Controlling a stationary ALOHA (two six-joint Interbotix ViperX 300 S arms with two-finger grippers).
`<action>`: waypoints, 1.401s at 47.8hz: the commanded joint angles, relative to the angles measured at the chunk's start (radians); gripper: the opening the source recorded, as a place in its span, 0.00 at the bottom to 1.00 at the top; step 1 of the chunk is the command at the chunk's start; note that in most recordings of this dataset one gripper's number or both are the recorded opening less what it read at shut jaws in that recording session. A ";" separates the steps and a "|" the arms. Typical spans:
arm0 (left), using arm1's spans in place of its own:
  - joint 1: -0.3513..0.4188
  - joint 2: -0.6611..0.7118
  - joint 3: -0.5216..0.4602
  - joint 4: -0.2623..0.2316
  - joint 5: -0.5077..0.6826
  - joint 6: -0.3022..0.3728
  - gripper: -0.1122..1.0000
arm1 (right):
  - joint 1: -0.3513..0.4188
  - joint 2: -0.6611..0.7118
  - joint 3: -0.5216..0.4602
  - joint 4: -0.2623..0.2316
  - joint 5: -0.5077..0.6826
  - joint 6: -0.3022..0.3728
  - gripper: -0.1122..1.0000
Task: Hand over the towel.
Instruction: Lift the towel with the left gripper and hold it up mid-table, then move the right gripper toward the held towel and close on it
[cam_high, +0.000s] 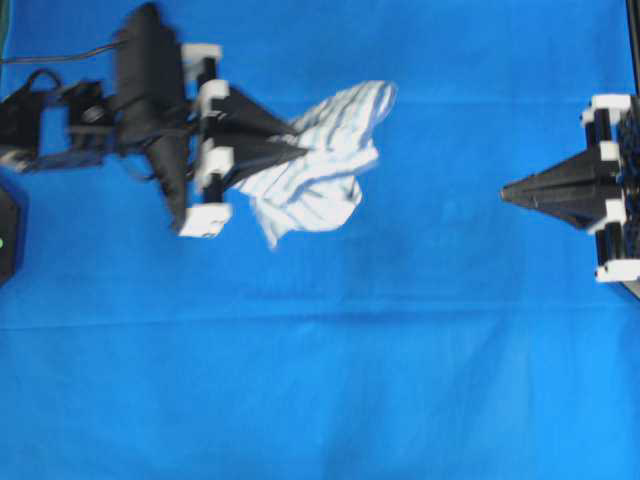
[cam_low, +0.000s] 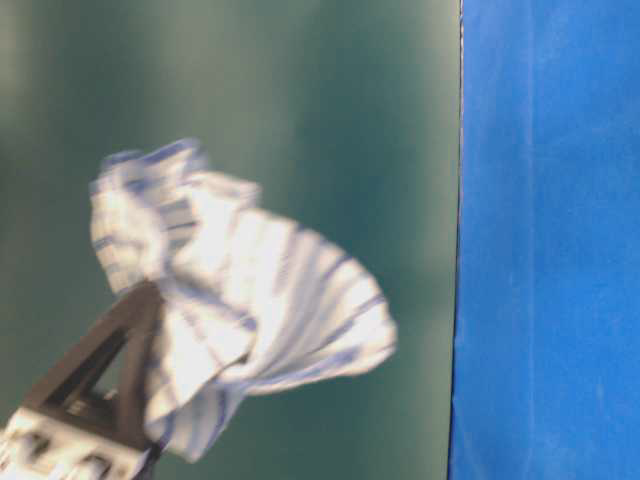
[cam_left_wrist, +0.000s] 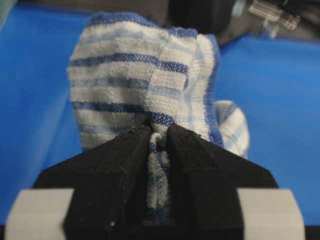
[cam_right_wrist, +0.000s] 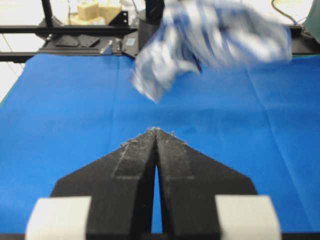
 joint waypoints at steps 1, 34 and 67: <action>-0.015 -0.054 0.023 0.002 -0.087 0.003 0.17 | 0.000 0.005 -0.012 0.003 -0.008 0.000 0.10; -0.031 -0.069 0.051 0.003 -0.155 0.037 0.17 | 0.002 0.103 -0.069 0.009 -0.081 0.003 0.10; -0.031 -0.067 0.054 0.002 -0.153 0.034 0.17 | -0.006 0.721 -0.523 0.132 -0.242 0.000 0.74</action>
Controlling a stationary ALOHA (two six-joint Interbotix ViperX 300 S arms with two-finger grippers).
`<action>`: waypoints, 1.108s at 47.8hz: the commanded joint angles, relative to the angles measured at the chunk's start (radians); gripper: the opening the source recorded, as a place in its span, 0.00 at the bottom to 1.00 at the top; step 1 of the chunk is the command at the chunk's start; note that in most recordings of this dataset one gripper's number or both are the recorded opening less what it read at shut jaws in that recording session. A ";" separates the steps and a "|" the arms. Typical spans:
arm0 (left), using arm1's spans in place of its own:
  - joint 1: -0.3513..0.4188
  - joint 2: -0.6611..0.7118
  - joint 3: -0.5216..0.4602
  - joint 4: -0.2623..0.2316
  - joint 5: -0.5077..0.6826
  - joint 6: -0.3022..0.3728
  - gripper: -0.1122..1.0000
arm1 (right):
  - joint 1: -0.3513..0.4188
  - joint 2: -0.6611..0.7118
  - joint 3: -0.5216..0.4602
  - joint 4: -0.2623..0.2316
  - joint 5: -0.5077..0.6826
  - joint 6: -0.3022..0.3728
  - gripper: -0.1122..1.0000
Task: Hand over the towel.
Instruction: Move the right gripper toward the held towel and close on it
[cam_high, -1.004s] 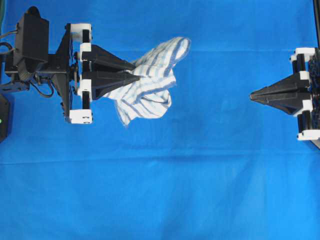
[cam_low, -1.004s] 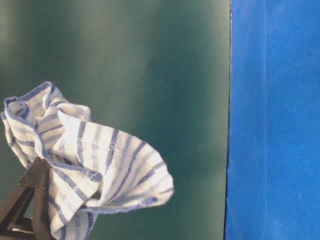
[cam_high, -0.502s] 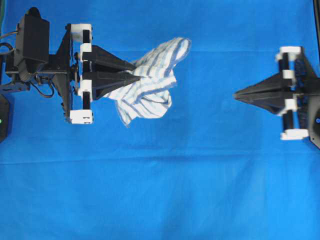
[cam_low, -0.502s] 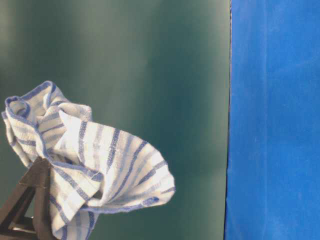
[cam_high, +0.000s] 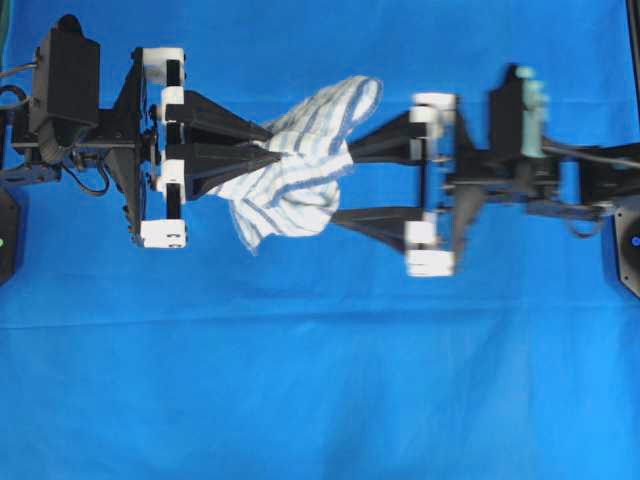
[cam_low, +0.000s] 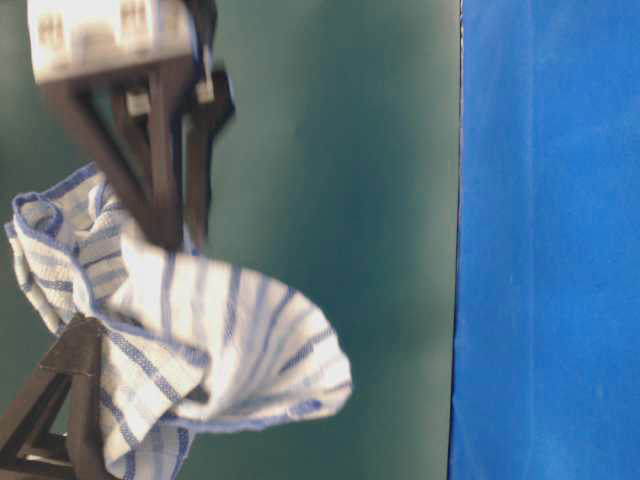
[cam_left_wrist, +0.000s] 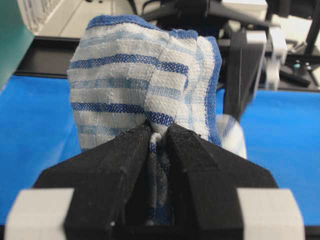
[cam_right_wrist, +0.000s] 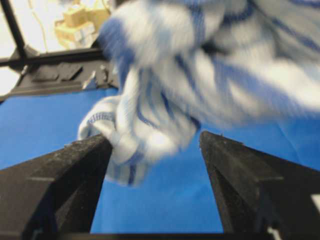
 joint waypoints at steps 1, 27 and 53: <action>-0.003 -0.006 -0.017 0.002 -0.009 -0.002 0.17 | -0.002 0.044 -0.080 0.005 -0.011 -0.002 0.74; -0.011 -0.006 -0.011 0.002 -0.009 -0.003 0.17 | -0.003 0.160 -0.210 0.005 0.049 -0.017 0.70; -0.015 -0.008 -0.008 0.003 -0.005 0.002 0.17 | -0.003 0.160 -0.212 -0.014 0.080 -0.025 0.16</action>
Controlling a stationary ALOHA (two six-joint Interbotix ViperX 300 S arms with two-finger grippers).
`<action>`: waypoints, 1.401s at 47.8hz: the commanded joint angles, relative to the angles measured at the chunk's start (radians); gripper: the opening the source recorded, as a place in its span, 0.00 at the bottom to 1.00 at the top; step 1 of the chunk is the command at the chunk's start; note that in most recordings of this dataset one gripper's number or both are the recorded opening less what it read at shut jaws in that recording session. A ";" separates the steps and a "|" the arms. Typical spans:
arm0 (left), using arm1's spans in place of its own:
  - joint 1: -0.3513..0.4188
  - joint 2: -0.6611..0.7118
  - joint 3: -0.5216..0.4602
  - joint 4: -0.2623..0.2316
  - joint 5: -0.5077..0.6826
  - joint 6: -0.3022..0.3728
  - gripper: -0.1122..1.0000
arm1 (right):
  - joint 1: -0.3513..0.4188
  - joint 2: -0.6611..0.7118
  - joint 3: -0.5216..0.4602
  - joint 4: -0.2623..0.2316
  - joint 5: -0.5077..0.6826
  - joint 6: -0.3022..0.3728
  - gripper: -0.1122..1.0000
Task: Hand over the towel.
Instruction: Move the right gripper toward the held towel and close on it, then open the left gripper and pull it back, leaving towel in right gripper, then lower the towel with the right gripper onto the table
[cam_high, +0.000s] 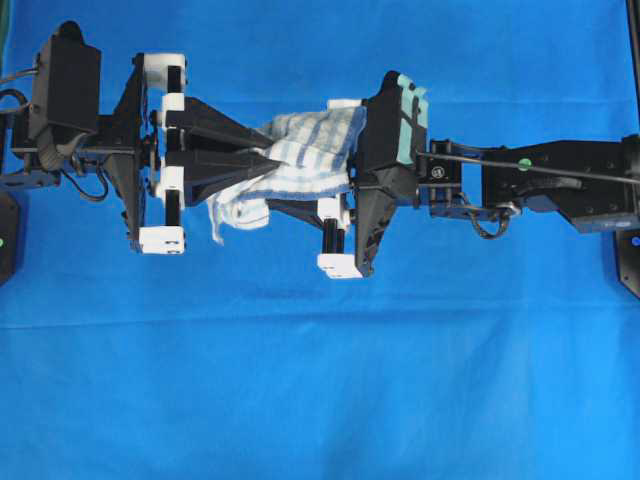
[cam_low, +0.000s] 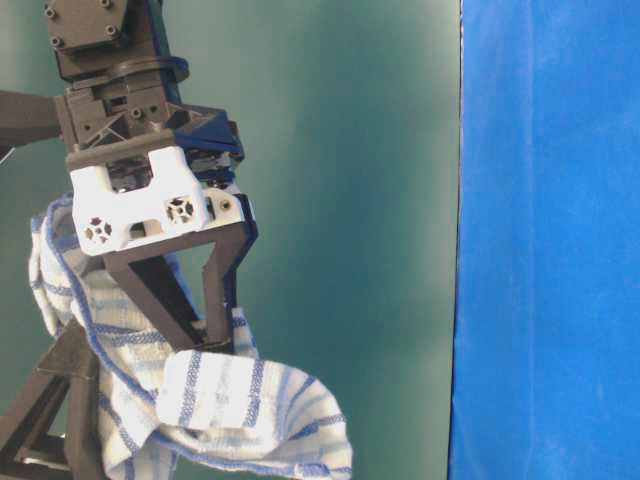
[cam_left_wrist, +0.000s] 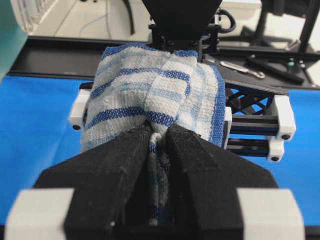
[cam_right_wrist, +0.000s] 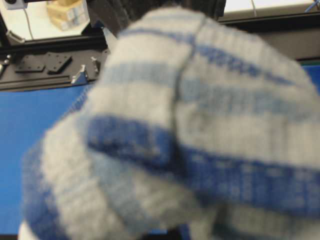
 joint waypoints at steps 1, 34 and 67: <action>0.000 -0.008 -0.011 0.003 -0.005 0.002 0.17 | 0.000 -0.014 -0.023 -0.003 -0.003 -0.003 0.16; 0.008 -0.104 0.057 -0.003 -0.006 -0.020 0.94 | 0.000 -0.051 0.005 -0.005 -0.003 -0.002 0.16; 0.011 -0.232 0.120 -0.002 0.017 -0.005 0.94 | -0.041 0.124 -0.051 -0.005 0.595 0.011 0.16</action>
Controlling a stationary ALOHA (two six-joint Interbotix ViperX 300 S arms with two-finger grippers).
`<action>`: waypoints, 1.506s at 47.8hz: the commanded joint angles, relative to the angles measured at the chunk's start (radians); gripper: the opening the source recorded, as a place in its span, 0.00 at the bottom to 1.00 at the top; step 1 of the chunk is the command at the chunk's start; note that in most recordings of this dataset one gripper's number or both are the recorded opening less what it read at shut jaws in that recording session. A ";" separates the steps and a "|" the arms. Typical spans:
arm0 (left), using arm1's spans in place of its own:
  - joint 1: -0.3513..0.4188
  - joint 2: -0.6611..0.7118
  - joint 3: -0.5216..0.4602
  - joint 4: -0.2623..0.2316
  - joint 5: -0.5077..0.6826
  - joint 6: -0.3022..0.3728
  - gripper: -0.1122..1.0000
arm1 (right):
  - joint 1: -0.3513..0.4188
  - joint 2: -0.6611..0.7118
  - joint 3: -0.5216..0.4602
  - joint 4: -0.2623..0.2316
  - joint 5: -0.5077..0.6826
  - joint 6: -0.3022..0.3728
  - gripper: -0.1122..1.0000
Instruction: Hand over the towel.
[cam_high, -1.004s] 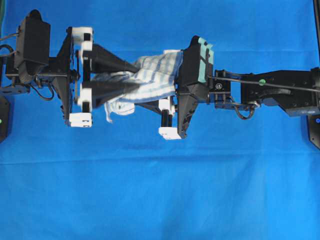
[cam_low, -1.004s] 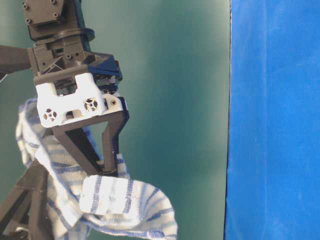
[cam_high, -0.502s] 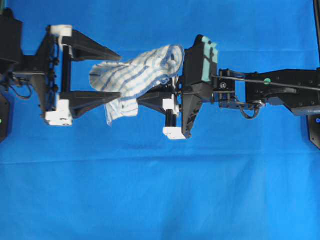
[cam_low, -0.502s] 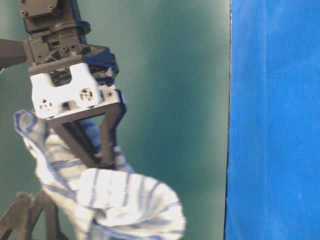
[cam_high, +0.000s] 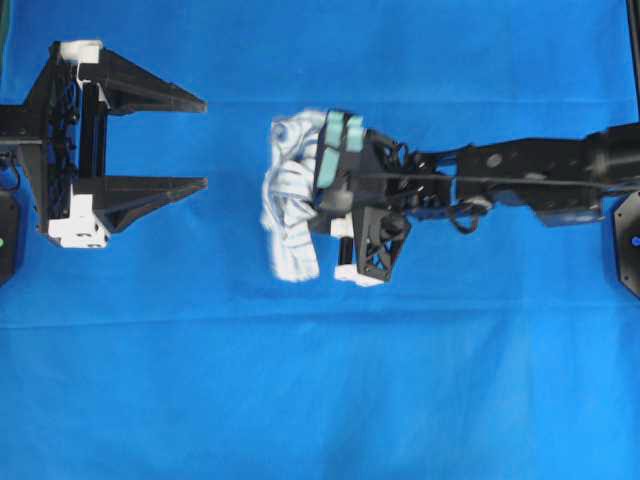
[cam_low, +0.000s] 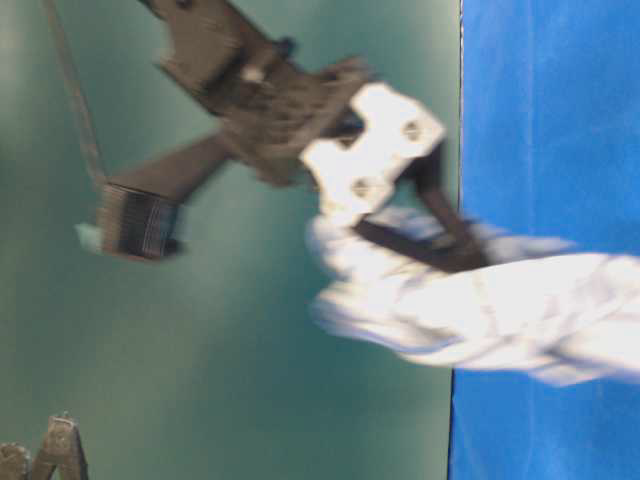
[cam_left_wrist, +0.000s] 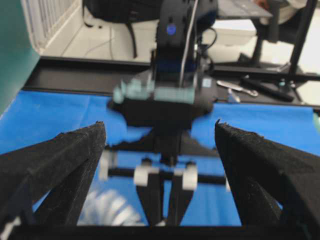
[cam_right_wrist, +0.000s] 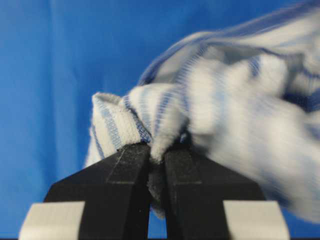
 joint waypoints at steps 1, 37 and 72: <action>0.003 0.000 -0.014 -0.003 -0.003 0.002 0.94 | -0.006 0.029 -0.025 0.000 0.009 0.002 0.16; 0.011 0.002 -0.011 -0.002 0.003 0.003 0.94 | -0.012 0.202 -0.028 0.002 -0.046 0.011 0.16; 0.011 0.002 -0.011 -0.002 0.015 0.002 0.94 | -0.012 -0.215 0.067 -0.028 -0.038 0.023 0.72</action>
